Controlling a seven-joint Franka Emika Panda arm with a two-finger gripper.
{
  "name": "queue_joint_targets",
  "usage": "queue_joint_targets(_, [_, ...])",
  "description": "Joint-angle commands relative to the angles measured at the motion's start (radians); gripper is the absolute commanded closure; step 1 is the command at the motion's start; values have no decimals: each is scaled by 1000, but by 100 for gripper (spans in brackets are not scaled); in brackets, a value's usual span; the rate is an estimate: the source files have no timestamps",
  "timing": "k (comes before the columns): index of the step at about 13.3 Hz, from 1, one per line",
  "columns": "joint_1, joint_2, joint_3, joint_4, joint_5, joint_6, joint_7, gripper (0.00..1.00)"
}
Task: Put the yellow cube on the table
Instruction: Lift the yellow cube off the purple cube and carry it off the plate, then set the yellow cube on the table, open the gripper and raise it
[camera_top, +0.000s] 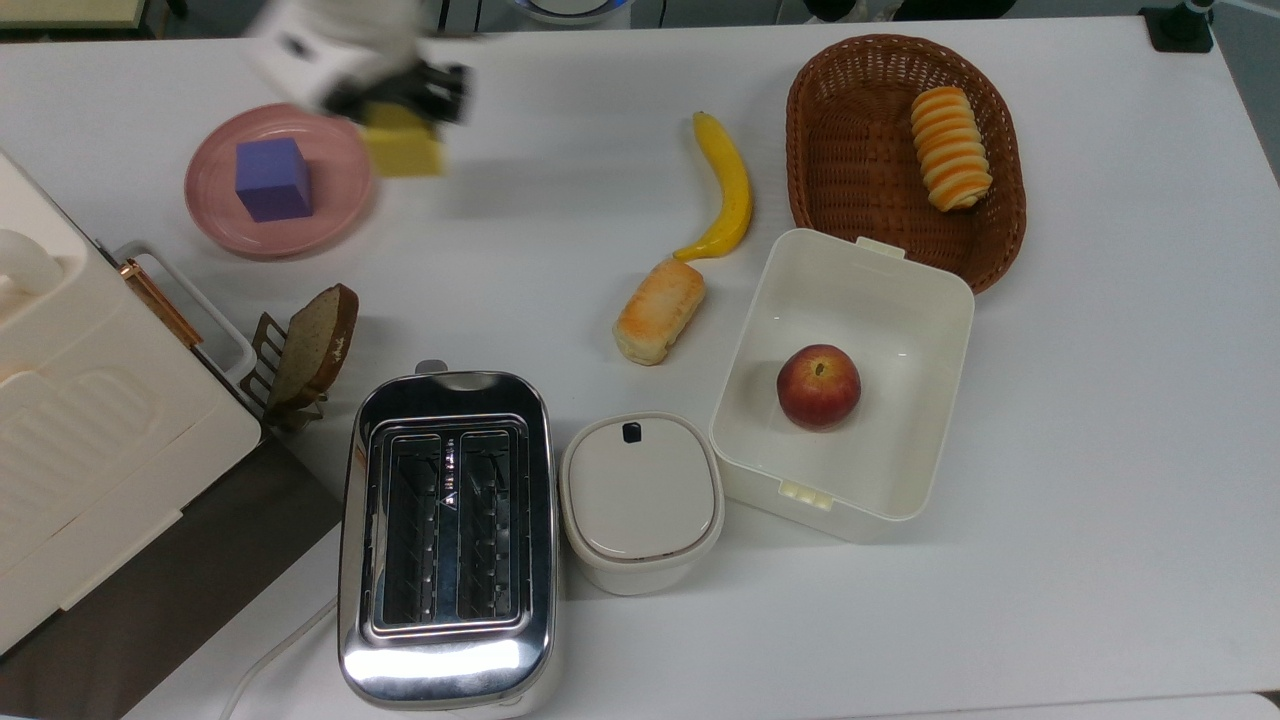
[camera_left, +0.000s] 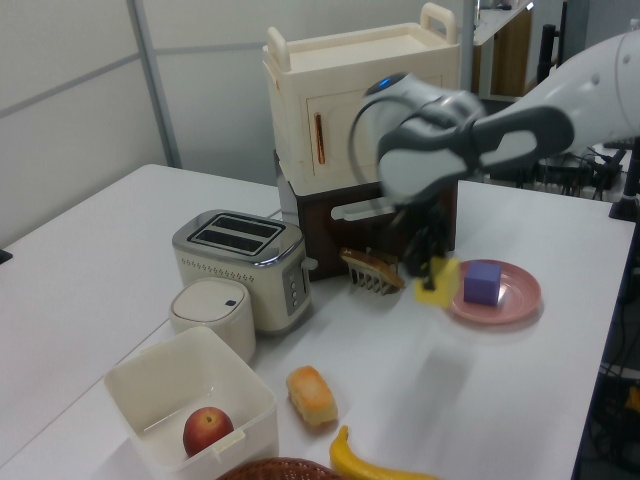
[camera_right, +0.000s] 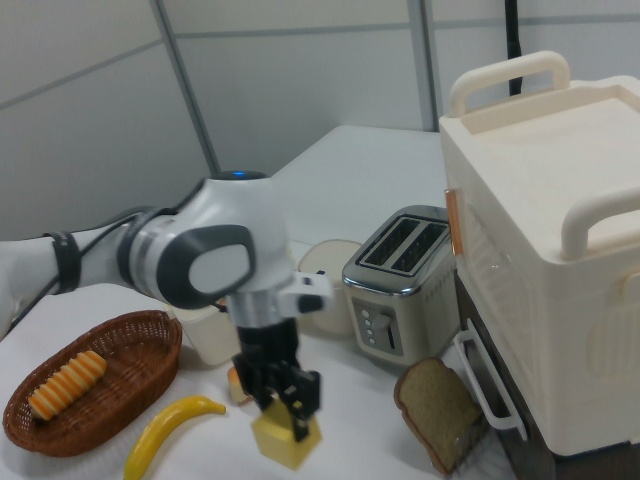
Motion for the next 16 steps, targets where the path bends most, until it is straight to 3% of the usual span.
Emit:
queue_joint_targets(1, [4, 65, 153, -40, -6, 96, 250, 76])
queue_joint_targets(2, [4, 99, 167, -37, -6, 131, 284, 74])
queue_joint_targets(3, [4, 118, 167, -35, -6, 162, 295, 51])
queue_joint_targets(4, [2, 118, 169, -31, -8, 173, 295, 17])
queue_joint_targets(5, [2, 118, 169, -29, -9, 173, 293, 0])
queue_joint_targets(9, [-8, 77, 180, 53, -9, 89, 295, 0])
queue_joint_targets(12, [-168, 5, 302, 196, 4, -84, 284, 0])
queue_joint_targets(14, [-254, -34, 318, 257, 81, -146, 220, 0])
queue_joint_targets(16, [-288, -74, 305, 270, 150, -213, 140, 0])
